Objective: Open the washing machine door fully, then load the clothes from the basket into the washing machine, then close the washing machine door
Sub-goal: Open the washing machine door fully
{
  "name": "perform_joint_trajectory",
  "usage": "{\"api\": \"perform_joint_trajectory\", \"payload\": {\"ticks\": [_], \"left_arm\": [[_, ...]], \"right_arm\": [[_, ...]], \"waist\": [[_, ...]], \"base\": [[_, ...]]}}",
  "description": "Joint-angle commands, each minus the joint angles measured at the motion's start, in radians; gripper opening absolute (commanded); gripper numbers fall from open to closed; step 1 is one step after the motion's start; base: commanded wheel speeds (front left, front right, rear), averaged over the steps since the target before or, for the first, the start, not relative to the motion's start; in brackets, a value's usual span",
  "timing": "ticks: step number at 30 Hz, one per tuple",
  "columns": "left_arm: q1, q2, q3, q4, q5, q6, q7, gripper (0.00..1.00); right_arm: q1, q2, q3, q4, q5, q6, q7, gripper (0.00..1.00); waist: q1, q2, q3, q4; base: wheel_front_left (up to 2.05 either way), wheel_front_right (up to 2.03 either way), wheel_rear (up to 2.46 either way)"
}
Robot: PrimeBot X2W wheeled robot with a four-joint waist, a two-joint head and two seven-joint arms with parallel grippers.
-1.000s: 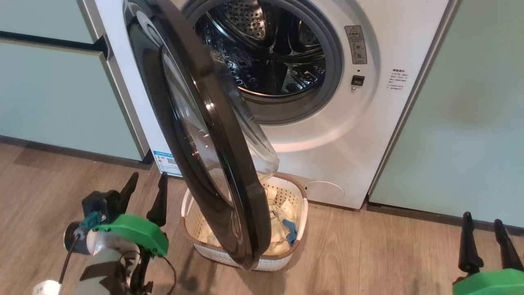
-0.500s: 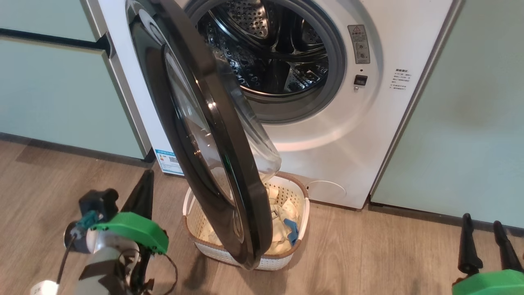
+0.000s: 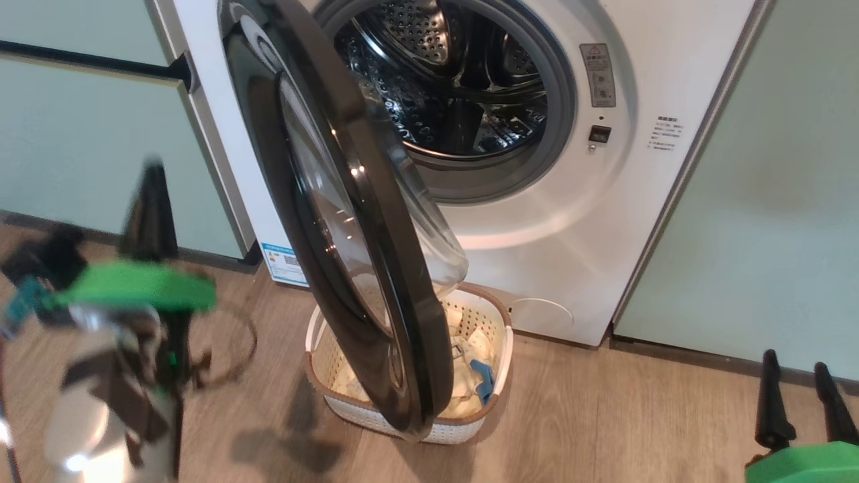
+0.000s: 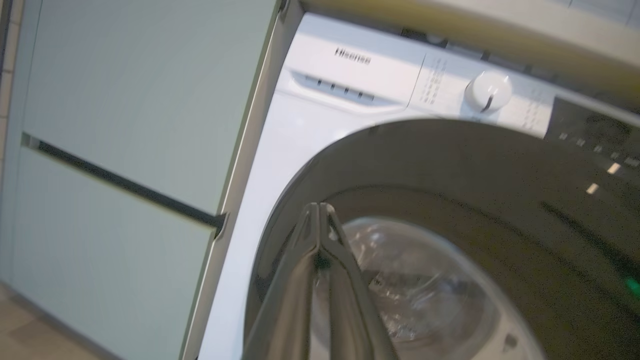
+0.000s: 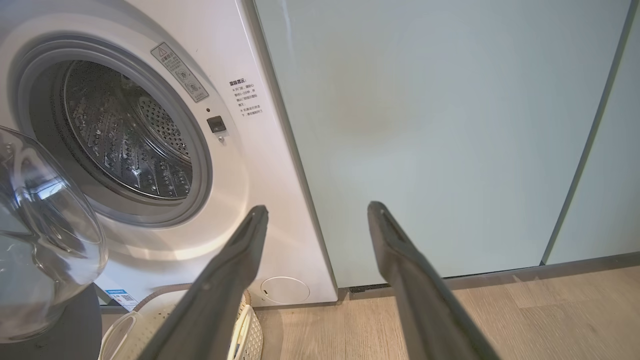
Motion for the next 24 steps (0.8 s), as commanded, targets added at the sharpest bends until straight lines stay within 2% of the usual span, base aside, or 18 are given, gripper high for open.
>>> {"api": "perform_joint_trajectory", "payload": {"ticks": [1, 7, 11, 18, 24], "left_arm": [[-0.083, 0.039, 0.02, -0.065, -0.02, -0.001, 0.001, 0.0], [-0.188, 0.054, -0.042, -0.259, -0.092, -0.001, 0.099, 0.0], [-0.241, 0.035, -0.109, -0.387, -0.102, 0.001, 0.185, 0.0], [-0.327, 0.002, -0.279, -0.59, -0.115, 0.001, 0.328, 0.0], [-0.331, -0.014, -0.448, -0.704, -0.118, 0.0, 0.436, 0.0]], "right_arm": [[-0.029, -0.007, 0.012, -0.029, -0.007, 0.005, -0.01, 1.0], [-0.019, -0.005, 0.009, -0.029, -0.006, 0.005, -0.01, 1.0], [-0.019, -0.004, 0.014, -0.028, -0.005, 0.005, -0.01, 1.0], [-0.02, -0.002, 0.02, -0.028, -0.001, 0.005, -0.01, 1.0], [-0.016, -0.003, 0.019, -0.027, -0.001, 0.005, -0.01, 1.0]], "waist": [[-0.0001, 0.0, -0.002, 0.004], [-0.0001, 0.0, -0.008, 0.013], [-0.0001, 0.0, -0.012, 0.013], [-0.0001, 0.0, -0.011, 0.009], [-0.0001, 0.0, -0.01, 0.002]], "base": [[0.0, 0.0, 0.0], [0.0, 0.0, 0.0], [0.0, 0.0, 0.0], [0.0, 0.0, 0.0], [0.0, 0.0, 0.0]]}}
